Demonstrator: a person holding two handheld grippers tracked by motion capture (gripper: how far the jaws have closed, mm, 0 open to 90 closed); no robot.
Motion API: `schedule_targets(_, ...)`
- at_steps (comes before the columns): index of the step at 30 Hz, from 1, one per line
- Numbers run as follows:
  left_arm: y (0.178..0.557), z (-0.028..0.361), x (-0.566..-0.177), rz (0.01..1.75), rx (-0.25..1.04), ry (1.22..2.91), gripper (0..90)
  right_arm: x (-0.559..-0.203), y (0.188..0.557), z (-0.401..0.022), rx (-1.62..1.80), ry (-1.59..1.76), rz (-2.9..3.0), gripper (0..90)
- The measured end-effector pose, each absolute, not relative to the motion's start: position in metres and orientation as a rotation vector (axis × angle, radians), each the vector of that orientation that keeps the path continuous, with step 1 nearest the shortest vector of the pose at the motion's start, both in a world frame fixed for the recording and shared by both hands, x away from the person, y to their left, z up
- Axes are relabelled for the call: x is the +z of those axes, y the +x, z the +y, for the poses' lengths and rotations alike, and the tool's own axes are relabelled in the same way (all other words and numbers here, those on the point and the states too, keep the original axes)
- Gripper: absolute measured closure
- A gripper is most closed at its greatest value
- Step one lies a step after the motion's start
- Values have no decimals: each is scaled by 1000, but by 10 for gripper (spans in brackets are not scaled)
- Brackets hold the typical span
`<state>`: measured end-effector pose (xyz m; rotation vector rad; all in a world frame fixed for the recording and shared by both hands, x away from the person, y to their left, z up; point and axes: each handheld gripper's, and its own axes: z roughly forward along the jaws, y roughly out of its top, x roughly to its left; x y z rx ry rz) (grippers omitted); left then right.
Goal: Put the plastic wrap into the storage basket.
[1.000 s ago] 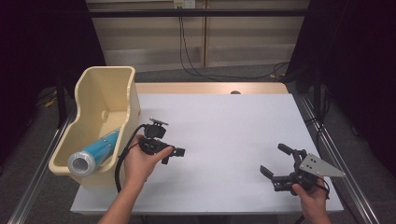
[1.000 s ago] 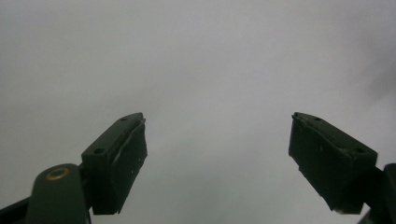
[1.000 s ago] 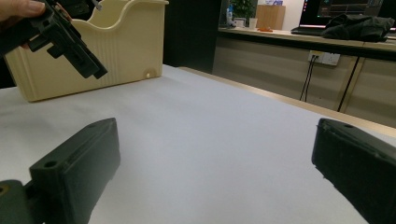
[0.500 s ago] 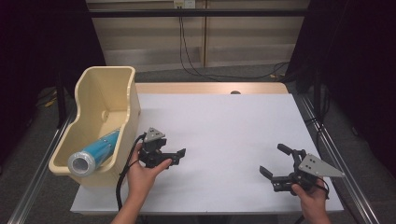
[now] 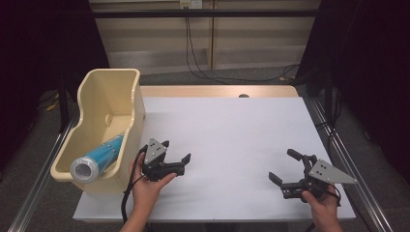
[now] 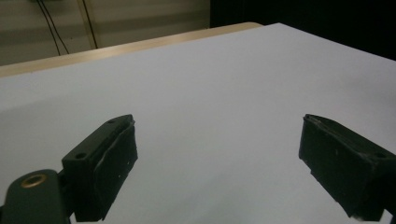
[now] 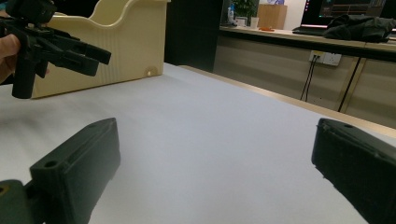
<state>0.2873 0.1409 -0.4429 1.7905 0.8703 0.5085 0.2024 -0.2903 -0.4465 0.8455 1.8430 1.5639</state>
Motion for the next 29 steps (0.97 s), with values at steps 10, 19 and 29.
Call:
schedule_targets(10, 285, 142, -446, 847, 550, 1752, 106, -446, 202, -291, 1562, 847, 1840, 8)
schedule_targets(19, 282, 145, -447, 847, 573, 1706, 106, -446, 201, -292, 1563, 852, 1834, 8)
schedule_targets(29, 281, 147, -446, 847, 582, 1686, 106, -446, 201, -292, 1562, 853, 1835, 8)
